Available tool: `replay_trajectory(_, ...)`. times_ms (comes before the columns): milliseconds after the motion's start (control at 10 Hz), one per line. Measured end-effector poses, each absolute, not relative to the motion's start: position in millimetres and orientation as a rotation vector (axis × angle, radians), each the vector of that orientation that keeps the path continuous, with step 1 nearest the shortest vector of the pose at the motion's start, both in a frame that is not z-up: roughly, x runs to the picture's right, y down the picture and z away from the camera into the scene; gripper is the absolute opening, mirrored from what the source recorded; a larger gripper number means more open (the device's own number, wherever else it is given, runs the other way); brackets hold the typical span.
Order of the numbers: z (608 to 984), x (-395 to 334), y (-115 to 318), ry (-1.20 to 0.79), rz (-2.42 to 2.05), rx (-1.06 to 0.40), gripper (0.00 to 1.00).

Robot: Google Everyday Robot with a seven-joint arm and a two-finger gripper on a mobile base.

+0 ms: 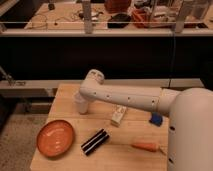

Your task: Pick up the ceramic cup

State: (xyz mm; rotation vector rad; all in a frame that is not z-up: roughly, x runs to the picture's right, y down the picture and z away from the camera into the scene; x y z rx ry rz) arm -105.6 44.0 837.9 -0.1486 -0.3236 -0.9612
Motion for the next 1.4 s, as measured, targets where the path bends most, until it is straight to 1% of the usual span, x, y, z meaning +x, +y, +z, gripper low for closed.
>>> replay_trajectory(100, 837.3, -105.4, 42.7, -0.323, -0.965, -0.146, 0.05)
replay_trajectory(1000, 836.1, -109.4, 41.5, -0.351, -0.993, -0.138, 0.05)
replay_trajectory(1200, 835.2, -111.0, 40.7, -0.357, -0.999, -0.136, 0.0)
replay_trajectory(1400, 834.2, -111.7, 40.0, -0.365, -1.008, -0.135, 0.0)
